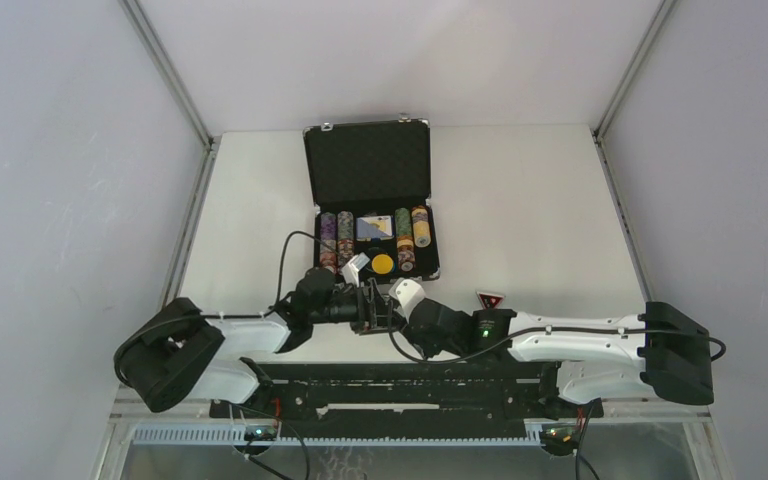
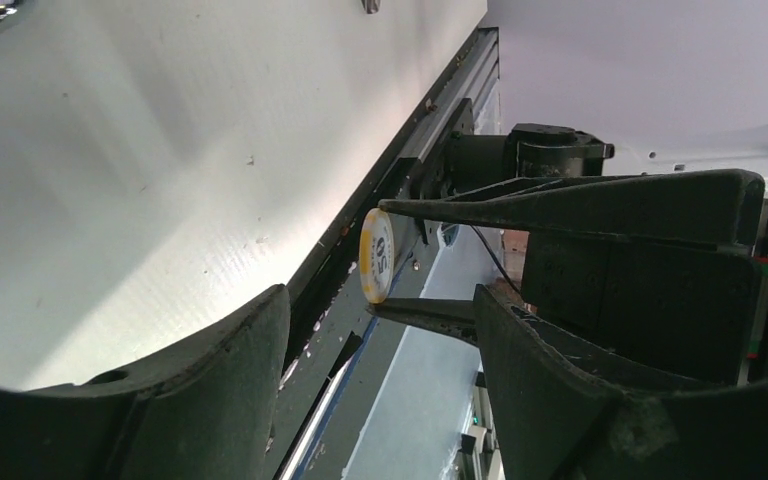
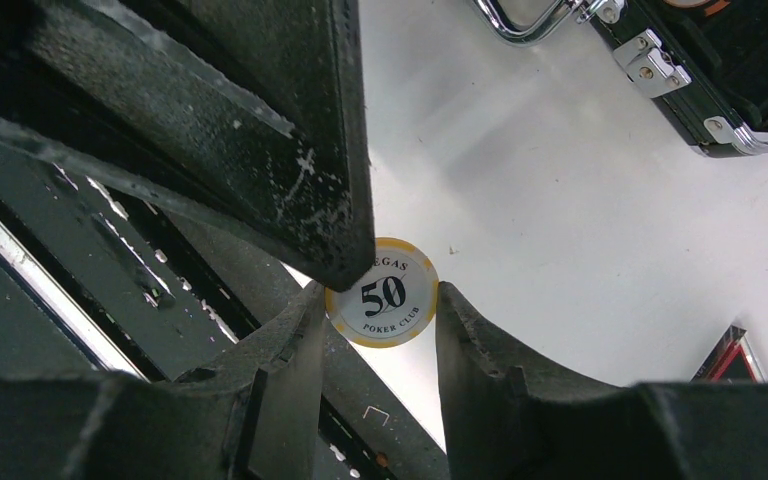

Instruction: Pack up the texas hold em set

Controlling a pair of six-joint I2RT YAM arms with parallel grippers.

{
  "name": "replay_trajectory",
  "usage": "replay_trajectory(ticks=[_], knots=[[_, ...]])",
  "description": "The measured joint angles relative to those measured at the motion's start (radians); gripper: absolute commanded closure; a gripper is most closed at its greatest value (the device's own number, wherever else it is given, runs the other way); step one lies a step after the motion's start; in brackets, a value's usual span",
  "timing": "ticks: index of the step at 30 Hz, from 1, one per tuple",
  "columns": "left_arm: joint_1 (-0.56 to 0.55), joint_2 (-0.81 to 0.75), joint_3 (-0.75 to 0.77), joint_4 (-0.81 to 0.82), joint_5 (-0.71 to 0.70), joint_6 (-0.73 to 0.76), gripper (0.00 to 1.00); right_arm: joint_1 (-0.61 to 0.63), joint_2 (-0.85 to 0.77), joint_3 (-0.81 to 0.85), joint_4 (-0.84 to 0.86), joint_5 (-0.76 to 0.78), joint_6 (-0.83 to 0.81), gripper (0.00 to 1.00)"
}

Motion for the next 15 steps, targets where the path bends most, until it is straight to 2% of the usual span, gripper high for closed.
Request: replay_trajectory(ticks=[11,15], knots=[[-0.047,0.108,0.034,0.086,0.013,-0.03,0.31,0.005,-0.005,0.0,-0.007,0.008,0.0,0.68],[-0.066,0.137,0.037,0.116,0.015,-0.046,0.37,0.005,-0.011,0.0,-0.014,0.011,0.0,0.68]])
